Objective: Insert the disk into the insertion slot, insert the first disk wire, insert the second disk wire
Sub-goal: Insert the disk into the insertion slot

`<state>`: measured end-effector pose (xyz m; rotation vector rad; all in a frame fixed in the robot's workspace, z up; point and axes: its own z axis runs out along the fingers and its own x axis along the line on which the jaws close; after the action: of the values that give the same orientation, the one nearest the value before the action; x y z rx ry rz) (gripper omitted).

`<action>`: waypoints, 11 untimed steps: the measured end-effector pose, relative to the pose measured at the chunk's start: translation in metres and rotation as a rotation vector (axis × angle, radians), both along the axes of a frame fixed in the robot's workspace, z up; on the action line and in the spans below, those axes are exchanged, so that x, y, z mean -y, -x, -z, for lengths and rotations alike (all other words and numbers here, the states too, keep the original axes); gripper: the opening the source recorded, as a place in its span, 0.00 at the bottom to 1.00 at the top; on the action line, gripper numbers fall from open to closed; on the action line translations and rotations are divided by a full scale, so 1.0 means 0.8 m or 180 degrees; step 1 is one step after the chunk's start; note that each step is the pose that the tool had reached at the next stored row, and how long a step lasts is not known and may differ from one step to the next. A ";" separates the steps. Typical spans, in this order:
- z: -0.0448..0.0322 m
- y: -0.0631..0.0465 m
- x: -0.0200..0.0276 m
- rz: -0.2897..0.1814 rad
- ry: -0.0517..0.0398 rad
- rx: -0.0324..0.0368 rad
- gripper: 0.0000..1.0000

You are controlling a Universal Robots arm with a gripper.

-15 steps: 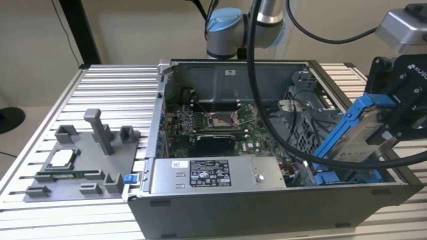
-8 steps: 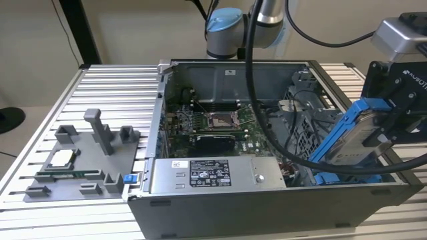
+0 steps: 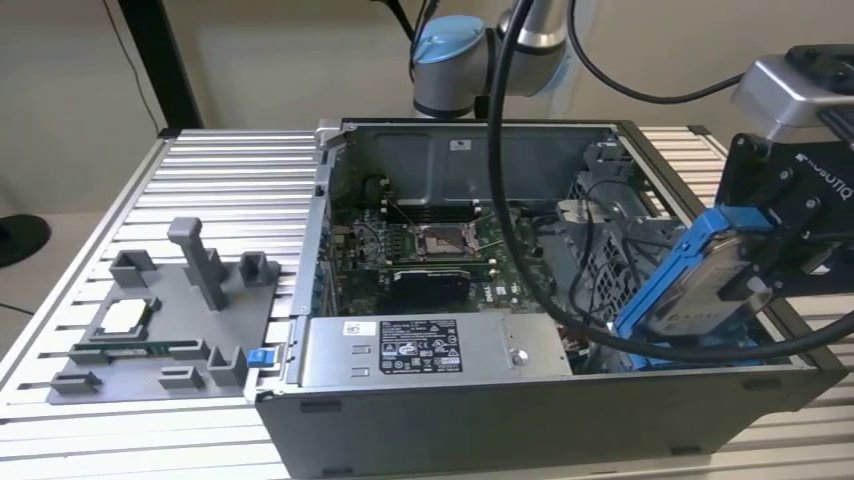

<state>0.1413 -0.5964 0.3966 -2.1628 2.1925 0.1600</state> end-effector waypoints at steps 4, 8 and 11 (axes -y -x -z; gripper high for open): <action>0.0090 0.000 0.0000 0.0000 -0.0009 0.0000 0.00; 0.0180 0.000 0.0000 0.0000 -0.0011 0.0000 0.00; 0.0249 0.000 0.0000 0.0000 -0.0011 0.0000 0.00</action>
<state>0.1413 -0.5964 0.3766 -2.1610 2.1906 0.1639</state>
